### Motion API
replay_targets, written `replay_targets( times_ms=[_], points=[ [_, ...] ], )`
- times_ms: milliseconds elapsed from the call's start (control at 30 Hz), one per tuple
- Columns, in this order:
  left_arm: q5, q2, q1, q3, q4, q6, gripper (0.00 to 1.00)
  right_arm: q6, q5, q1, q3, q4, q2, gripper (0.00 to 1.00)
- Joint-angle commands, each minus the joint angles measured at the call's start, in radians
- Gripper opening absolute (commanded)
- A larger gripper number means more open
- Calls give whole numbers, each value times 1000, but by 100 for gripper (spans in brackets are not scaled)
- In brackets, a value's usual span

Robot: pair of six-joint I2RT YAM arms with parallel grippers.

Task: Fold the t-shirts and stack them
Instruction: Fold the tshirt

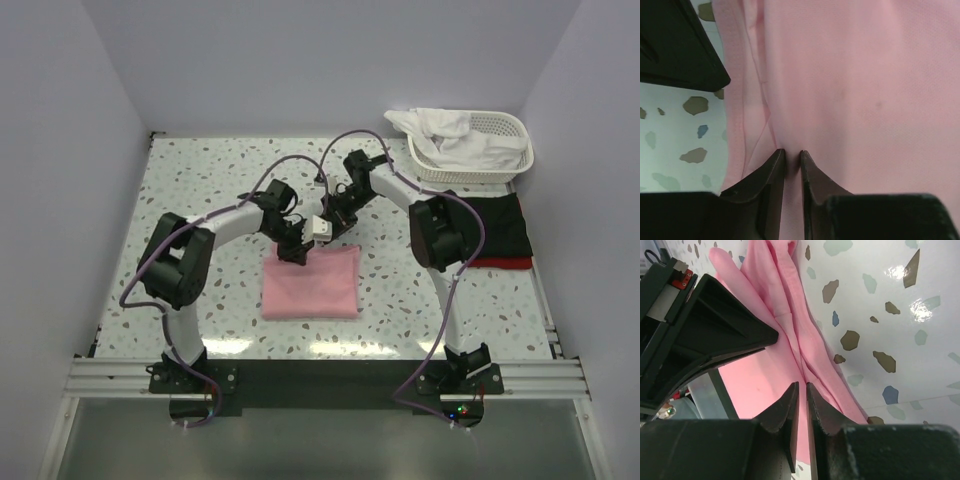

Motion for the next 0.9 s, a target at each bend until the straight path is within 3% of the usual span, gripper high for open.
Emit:
replay_targets(
  times_ms=[0,200,433,867],
  points=[
    [26,-29,-13,-37,-2,27,23,2,-38,7,-20,19,-16,15],
    [29,-40,-33,-63,-5,17,18,-33,-37,16,-64,9,-31,15],
    [-4,-145,-79,-137,38,31,0,-93,-54,42,-28,-42,-39,15],
    [-113,-268,-119,-208,140,4,0,-222,-91,112,-41,-145,-51,15]
  ],
)
